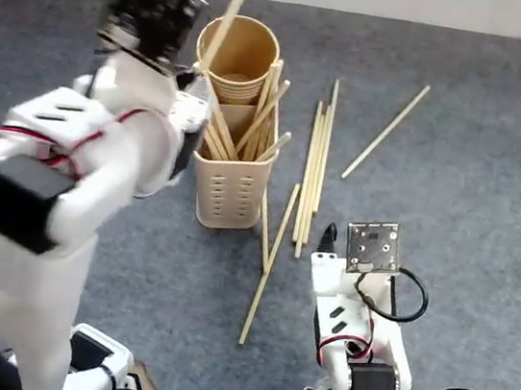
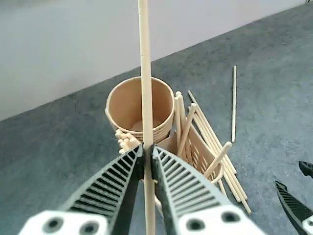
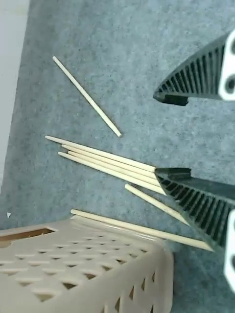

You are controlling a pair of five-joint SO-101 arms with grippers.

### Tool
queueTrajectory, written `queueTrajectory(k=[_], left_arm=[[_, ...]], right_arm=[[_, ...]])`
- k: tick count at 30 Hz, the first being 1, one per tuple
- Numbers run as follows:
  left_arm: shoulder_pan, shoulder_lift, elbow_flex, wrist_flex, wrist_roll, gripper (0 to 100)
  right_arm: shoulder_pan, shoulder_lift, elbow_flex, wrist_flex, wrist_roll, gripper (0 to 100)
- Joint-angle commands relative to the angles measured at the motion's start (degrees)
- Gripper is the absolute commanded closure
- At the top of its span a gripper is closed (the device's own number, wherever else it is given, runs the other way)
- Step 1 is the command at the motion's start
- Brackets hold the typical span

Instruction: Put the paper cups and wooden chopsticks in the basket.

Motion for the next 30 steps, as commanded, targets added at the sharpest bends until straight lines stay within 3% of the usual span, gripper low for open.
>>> queueTrajectory(k=[1,5,11,20,25,30], left_arm=[[-0.84,-5.58,18.86,-21.10,1.14,100],[-0.84,-4.44,24.40,-35.96,1.41,100],[-1.19,6.99,22.37,-45.89,1.32,100],[-1.01,8.84,28.00,-47.56,1.49,97],[-2.95,5.14,32.22,-47.30,12.75,83],[-4.53,4.88,32.40,-47.12,13.19,84]], right_arm=[[-0.84,-0.31,-0.31,-1.01,0.62,78.3],[-0.84,-0.31,-0.22,-1.01,0.53,78.3],[-0.92,-0.31,-0.22,-1.01,0.44,78.3],[-1.36,-0.31,2.77,-3.65,0.70,78.3],[-1.71,-0.13,4.00,-5.23,0.79,78.3],[-1.71,-0.13,4.00,-5.23,0.79,78.3]])
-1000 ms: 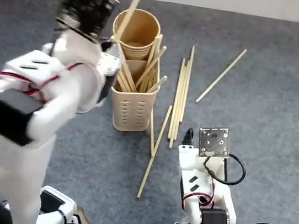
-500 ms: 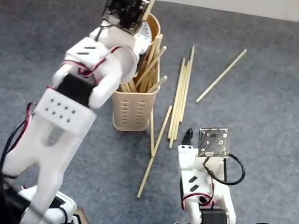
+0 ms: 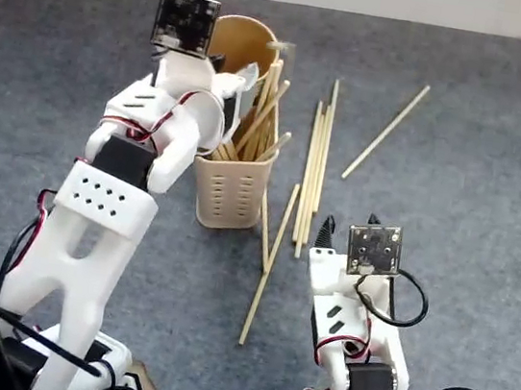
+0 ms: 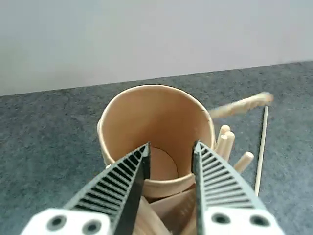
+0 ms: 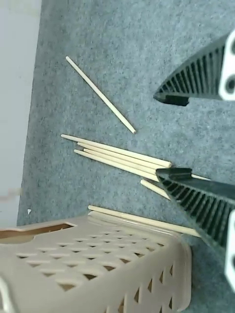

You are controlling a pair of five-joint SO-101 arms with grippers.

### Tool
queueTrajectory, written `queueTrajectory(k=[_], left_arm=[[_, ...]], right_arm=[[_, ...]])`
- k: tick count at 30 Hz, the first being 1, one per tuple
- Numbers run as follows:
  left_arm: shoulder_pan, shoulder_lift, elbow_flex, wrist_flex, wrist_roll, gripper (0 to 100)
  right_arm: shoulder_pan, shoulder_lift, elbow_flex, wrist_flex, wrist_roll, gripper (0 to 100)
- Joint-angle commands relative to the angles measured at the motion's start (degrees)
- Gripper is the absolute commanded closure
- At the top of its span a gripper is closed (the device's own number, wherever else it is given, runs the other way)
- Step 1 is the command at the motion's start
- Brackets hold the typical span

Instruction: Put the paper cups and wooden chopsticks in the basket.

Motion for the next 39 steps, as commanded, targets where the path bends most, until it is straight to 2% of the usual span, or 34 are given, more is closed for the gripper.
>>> queueTrajectory(k=[1,9,14,19,22,26,32,36,39], left_arm=[[-1.10,-2.07,-0.31,-0.88,1.41,84],[-3.91,-3.12,-2.51,-0.70,1.76,84],[-7.34,-7.25,-10.07,4.40,1.76,84],[-13.76,-9.01,-17.19,10.81,1.93,84],[-20.62,-6.81,-17.19,13.89,7.74,84],[-28.70,1.01,-17.63,20.22,12.84,84],[-30.02,18.59,-17.63,27.96,14.07,84],[-29.93,28.53,-17.71,28.04,14.07,84],[-29.93,33.98,-17.71,25.05,13.98,84]], right_arm=[[-0.48,-0.13,1.63,-1.19,0.53,78.3],[-0.13,0.22,1.27,-1.19,0.53,78.3],[4.53,0.40,-2.77,-0.13,0.44,80.4],[4.97,0.48,-8.92,5.58,0.44,81.6],[4.79,2.59,-13.14,9.80,2.46,81.6],[4.09,18.68,-17.80,10.68,6.42,81.6],[0.13,52.00,-30.90,10.33,11.96,81.6],[-0.57,68.18,-36.79,5.05,12.66,81.6],[-0.57,77.05,-41.54,1.36,12.66,81.6]])
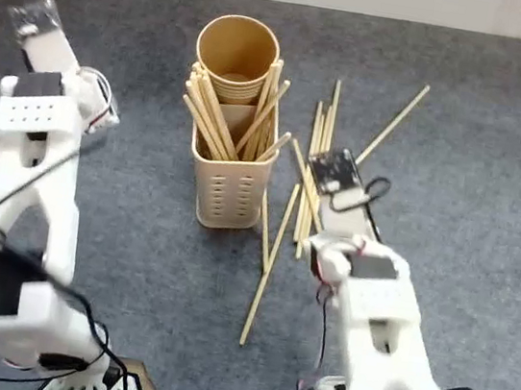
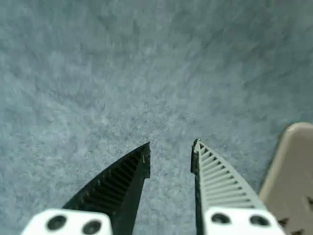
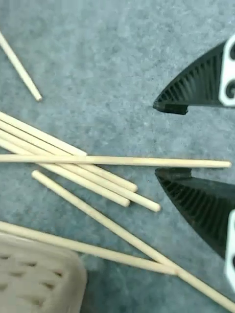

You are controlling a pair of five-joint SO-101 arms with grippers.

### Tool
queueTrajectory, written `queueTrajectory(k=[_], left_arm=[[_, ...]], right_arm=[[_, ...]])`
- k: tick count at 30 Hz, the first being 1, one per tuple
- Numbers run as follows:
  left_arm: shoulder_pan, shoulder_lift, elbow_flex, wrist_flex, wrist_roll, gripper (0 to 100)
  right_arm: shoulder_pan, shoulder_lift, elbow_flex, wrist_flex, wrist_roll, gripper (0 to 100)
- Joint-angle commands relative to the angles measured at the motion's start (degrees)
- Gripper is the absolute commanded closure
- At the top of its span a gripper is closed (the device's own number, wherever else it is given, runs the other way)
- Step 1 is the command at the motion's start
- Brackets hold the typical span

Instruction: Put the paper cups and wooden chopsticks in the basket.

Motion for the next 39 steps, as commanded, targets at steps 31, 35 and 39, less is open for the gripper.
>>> queueTrajectory(k=[31,35,39], left_arm=[[-1.89,9.80,-1.80,-8.88,0.53,84],[-1.89,9.80,-1.80,-8.79,0.44,84],[-1.89,9.80,-1.80,-8.79,0.44,84]], right_arm=[[-0.31,9.98,-33.63,-2.24,-9.23,99.5],[-2.33,6.46,-36.35,-2.51,-14.77,99.5],[-4.09,5.67,-43.56,-7.25,-18.64,99.5]])
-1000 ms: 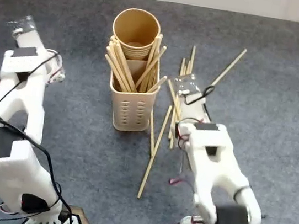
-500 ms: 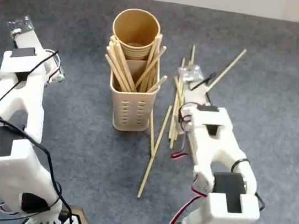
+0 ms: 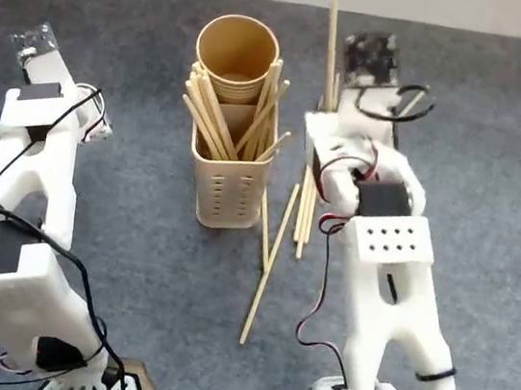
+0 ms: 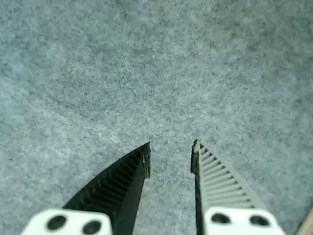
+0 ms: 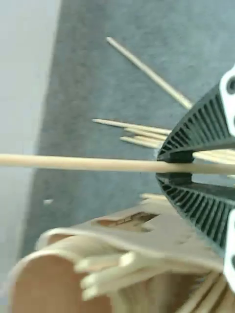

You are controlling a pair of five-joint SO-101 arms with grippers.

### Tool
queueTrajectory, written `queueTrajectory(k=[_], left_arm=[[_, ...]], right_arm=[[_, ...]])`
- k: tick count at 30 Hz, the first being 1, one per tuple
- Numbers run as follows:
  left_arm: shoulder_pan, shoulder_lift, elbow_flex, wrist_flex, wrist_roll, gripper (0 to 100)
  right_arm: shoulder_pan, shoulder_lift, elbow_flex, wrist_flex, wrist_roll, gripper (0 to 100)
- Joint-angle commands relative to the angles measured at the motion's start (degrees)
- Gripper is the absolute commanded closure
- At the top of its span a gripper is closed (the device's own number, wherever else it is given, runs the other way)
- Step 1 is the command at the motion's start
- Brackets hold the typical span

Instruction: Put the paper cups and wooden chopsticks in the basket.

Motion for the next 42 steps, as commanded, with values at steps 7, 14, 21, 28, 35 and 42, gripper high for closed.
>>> queueTrajectory(k=[7,14,21,28,35,42], left_arm=[[1.54,-0.22,-0.22,-2.46,0.35,84],[1.54,-0.22,1.89,-5.36,0.35,84],[1.36,-0.22,1.89,-5.27,0.35,84],[1.54,-0.22,1.89,-5.36,0.35,84],[1.63,-0.22,1.89,-5.36,0.35,84],[1.71,-0.22,1.89,-5.45,0.35,84]], right_arm=[[-13.76,-7.25,-16.13,-5.23,-2.29,99.4],[-17.45,-8.66,2.51,-24.40,-2.37,99.4],[-17.19,-8.92,18.59,-36.26,-2.02,98.8],[-16.04,-12.53,15.87,-27.74,-2.02,82.9],[-14.02,-18.95,-5.49,7.43,3.34,81.8],[2.15,-5.41,-11.82,28.53,3.43,81.8]])
